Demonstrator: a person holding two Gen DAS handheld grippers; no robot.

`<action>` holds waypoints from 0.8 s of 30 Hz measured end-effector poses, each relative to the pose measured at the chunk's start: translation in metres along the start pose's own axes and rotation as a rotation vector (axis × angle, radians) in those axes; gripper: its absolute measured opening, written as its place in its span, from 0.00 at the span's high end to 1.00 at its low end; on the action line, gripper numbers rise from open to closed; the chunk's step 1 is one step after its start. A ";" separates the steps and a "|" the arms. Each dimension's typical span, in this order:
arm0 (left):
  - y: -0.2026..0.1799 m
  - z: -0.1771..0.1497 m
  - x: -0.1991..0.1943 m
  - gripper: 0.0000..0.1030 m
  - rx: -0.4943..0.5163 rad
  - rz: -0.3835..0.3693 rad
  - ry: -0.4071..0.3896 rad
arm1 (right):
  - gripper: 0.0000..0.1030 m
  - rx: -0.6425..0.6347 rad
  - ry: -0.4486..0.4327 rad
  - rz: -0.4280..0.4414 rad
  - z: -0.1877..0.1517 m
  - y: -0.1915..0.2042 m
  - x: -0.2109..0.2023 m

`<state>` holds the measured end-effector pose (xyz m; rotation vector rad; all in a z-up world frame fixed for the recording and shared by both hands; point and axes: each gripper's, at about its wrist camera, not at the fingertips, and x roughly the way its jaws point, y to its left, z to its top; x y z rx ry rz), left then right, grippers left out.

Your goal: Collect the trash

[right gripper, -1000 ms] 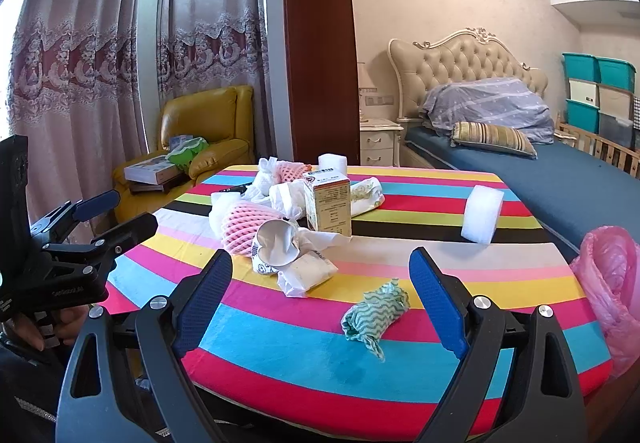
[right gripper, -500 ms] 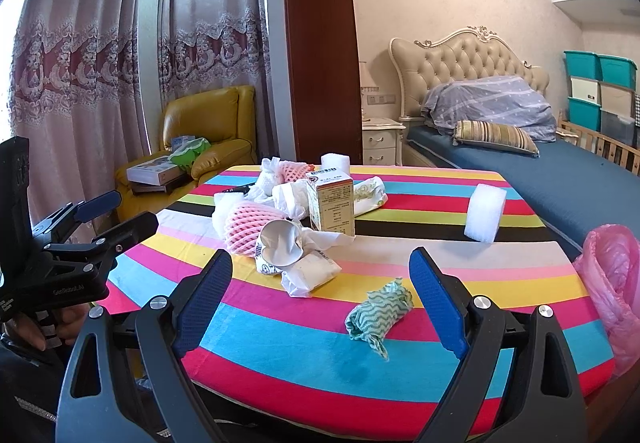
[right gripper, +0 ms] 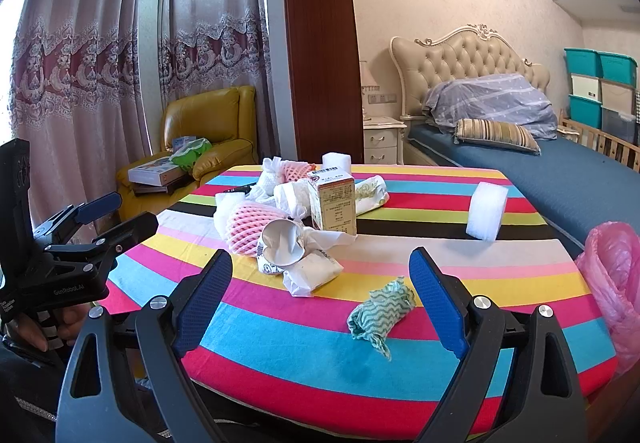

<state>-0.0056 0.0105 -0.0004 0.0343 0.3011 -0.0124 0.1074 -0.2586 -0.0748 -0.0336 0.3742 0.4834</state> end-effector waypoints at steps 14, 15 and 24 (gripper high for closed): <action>0.001 0.000 0.000 0.04 -0.001 0.000 0.000 | 0.18 0.002 0.001 0.001 0.000 0.001 0.000; 0.001 0.000 0.000 0.04 -0.002 -0.001 0.000 | 0.18 0.003 0.001 0.002 0.000 0.001 0.000; 0.001 0.000 0.000 0.04 -0.003 -0.001 0.000 | 0.18 0.005 0.002 0.002 0.000 0.000 0.000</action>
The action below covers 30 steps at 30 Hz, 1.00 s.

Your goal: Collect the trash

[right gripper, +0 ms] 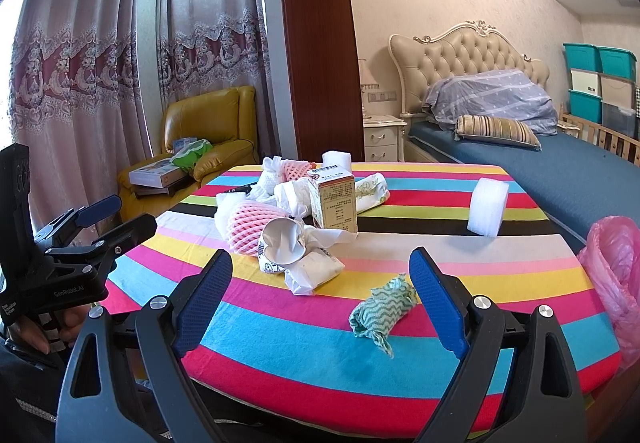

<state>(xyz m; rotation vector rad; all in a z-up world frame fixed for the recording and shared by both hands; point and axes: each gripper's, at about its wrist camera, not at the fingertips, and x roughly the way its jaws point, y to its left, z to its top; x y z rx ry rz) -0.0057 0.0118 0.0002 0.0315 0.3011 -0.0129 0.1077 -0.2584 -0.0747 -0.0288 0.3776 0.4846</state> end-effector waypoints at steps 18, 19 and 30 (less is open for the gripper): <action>0.001 0.000 0.000 0.04 -0.002 -0.001 0.001 | 0.18 0.005 0.003 0.002 0.000 0.000 0.000; 0.001 0.000 0.000 0.04 -0.002 -0.002 0.002 | 0.18 0.005 0.004 0.002 0.000 0.000 0.001; 0.005 -0.006 0.007 0.04 -0.026 -0.002 0.062 | 0.18 0.030 0.042 -0.020 -0.010 0.004 0.006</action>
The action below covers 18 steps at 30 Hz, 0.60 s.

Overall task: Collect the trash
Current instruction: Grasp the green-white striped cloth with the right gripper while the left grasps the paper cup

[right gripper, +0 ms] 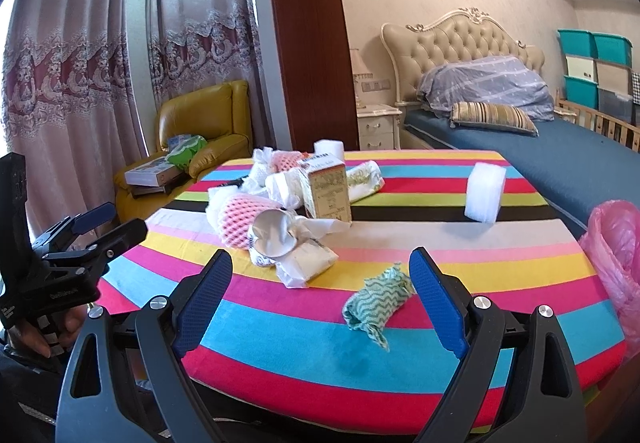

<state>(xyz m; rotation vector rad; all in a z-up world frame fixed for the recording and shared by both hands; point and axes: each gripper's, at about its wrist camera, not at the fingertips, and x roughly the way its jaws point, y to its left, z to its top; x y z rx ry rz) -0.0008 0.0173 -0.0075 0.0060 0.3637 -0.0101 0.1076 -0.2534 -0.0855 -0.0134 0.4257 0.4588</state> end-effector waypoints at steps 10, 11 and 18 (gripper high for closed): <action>0.007 -0.014 0.052 0.04 -0.020 -0.017 0.181 | 0.18 0.042 0.142 -0.068 -0.028 -0.003 0.041; 0.007 -0.016 0.056 0.04 -0.018 -0.015 0.197 | 0.18 0.038 0.148 -0.071 -0.029 -0.002 0.043; 0.002 -0.019 0.084 0.04 0.020 -0.017 0.227 | 0.24 0.020 0.206 -0.077 -0.043 0.014 0.066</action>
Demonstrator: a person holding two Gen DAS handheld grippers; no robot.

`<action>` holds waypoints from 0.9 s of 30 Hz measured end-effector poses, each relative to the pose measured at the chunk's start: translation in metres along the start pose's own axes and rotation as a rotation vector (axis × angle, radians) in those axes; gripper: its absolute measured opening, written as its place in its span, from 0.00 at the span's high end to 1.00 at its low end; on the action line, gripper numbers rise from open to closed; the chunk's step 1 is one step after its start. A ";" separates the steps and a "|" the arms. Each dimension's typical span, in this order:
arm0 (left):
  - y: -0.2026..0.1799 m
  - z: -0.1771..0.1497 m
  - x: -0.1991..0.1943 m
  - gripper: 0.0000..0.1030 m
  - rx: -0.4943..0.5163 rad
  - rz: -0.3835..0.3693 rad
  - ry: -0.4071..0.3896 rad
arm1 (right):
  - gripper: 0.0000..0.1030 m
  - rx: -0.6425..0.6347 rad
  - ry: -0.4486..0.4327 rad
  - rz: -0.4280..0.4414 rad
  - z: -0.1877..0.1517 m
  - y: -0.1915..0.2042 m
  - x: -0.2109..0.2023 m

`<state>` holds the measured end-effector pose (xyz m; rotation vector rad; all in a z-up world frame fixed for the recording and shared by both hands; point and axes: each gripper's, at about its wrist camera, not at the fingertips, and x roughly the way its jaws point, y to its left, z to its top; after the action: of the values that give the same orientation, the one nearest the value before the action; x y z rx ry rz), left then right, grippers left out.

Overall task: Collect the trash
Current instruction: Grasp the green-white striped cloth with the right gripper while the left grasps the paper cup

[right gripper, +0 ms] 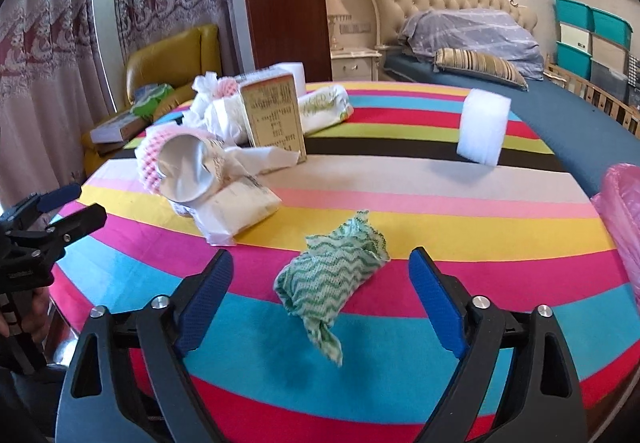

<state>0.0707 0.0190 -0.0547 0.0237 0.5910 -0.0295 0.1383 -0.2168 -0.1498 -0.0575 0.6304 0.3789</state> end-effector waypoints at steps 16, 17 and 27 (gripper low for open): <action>-0.064 0.027 0.038 0.19 0.186 -0.109 -0.073 | 0.73 0.063 -0.029 0.050 -0.006 -0.010 -0.024; -0.069 0.030 0.042 0.19 0.195 -0.114 -0.075 | 0.73 0.067 -0.032 0.047 -0.003 -0.014 -0.025; -0.084 0.038 0.069 0.41 0.221 -0.116 -0.011 | 0.73 0.089 -0.049 0.053 0.025 -0.048 -0.024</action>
<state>0.1460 -0.0675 -0.0631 0.2034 0.5752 -0.2076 0.1522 -0.2647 -0.1188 0.0532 0.6008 0.4023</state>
